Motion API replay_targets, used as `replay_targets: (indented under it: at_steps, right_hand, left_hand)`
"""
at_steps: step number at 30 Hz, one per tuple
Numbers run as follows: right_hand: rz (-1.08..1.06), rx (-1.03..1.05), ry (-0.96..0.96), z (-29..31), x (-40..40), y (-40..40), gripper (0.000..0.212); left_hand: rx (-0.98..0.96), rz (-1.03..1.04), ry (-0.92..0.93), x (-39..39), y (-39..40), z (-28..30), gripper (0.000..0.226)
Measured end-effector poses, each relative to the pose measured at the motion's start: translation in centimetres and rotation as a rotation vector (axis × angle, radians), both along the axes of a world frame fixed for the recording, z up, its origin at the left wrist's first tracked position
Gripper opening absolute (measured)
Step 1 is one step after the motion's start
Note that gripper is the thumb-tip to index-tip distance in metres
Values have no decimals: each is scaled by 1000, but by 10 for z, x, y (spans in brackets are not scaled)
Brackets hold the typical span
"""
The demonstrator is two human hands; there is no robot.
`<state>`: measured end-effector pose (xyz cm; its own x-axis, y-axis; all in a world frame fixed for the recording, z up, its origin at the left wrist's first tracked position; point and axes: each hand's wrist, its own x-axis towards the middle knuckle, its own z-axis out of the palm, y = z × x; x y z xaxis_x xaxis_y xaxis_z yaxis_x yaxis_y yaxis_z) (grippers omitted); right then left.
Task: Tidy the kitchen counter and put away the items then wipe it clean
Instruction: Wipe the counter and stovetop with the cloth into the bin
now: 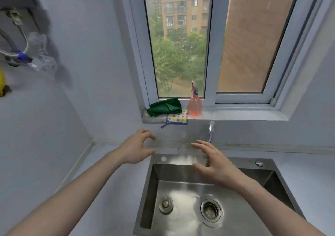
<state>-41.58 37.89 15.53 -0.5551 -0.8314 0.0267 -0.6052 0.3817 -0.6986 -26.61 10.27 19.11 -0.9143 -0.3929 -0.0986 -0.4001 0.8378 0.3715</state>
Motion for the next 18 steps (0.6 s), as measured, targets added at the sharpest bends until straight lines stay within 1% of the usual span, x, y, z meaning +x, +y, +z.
replay_targets:
  at_steps: [5, 10, 12, 14, 18]
  right_hand:
    - [-122, 9, 23, 7, -14, 1, 63]
    - [-213, 30, 9, 16, -13, -11, 62]
    - [-234, 27, -15, 20, -9, -17, 61]
    - [-253, 31, -19, 23, -6, -21, 60]
    - [-333, 49, 9, 29, 0, -26, 57]
  left_hand:
    - [-24, -27, -70, -89, -57, 4, 52]
    - [-111, 27, -182, -164, -118, -21, 60]
    - [-141, 44, -223, -183, -138, -32, 56]
    - [-165, 42, -245, -197, -154, -40, 48]
    - [-221, -10, -306, -218, -175, -47, 34]
